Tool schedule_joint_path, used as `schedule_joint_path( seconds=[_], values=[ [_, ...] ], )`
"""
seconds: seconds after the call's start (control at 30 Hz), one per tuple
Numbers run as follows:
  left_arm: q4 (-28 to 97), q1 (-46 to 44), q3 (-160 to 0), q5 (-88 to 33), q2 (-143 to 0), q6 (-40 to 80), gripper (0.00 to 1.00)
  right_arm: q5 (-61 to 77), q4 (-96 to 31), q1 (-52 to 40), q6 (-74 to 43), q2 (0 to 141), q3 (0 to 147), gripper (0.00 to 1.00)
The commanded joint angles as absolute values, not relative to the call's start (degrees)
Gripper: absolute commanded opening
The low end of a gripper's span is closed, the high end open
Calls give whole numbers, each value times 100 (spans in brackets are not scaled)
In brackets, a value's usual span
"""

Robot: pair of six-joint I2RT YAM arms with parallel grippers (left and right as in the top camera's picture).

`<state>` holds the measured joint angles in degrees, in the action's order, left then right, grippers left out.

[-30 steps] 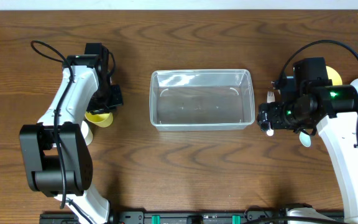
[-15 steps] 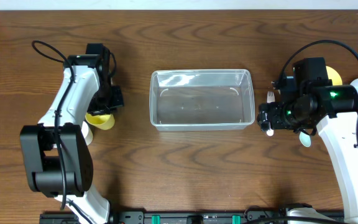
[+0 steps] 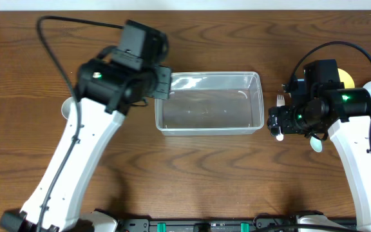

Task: Pack container
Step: 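Carry the yellow cup into the container's back-left corner and release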

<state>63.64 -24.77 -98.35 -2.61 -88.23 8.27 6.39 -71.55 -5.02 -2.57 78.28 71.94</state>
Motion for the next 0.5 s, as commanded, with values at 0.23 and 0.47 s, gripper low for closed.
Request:
schedule_joint_path(
  seconds=[0.23,0.47],
  values=[
    [6007,-2834,-9762,-259,-10311,711,6,582,-7183,-565,-252,7843,7301,90],
    [5697,-2832,-9762,-252,-11054,709,6,582,-7229,-565,-252,7843,7301,90]
  ],
)
